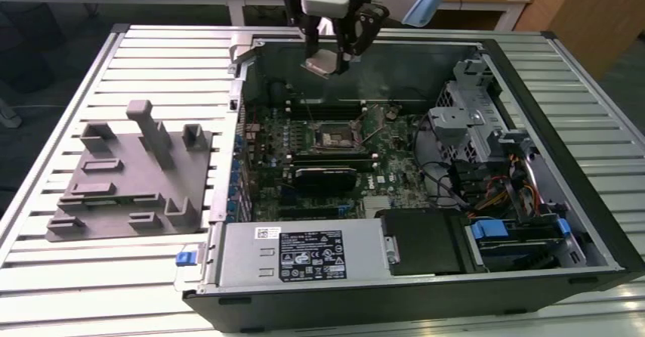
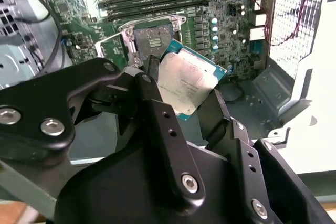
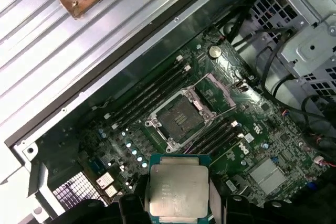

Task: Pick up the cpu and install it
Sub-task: 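Place the cpu into insertion slot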

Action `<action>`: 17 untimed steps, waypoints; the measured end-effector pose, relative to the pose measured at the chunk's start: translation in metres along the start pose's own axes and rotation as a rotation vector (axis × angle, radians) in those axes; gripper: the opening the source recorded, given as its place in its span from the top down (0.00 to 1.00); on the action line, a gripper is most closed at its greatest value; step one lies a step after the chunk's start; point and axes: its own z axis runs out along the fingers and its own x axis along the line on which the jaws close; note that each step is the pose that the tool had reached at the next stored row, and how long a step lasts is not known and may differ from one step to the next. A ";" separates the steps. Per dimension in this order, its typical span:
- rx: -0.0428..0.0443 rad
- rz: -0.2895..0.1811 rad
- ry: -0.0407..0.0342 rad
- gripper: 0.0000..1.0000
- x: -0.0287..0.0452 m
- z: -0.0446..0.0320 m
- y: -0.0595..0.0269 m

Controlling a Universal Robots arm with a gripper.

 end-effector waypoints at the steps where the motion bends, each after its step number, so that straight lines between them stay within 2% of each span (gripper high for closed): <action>1: -0.0005 0.013 -0.0005 0.46 0.0000 0.0002 0.0000; 17: -0.0047 0.239 -0.0102 0.46 0.0006 0.0024 0.0007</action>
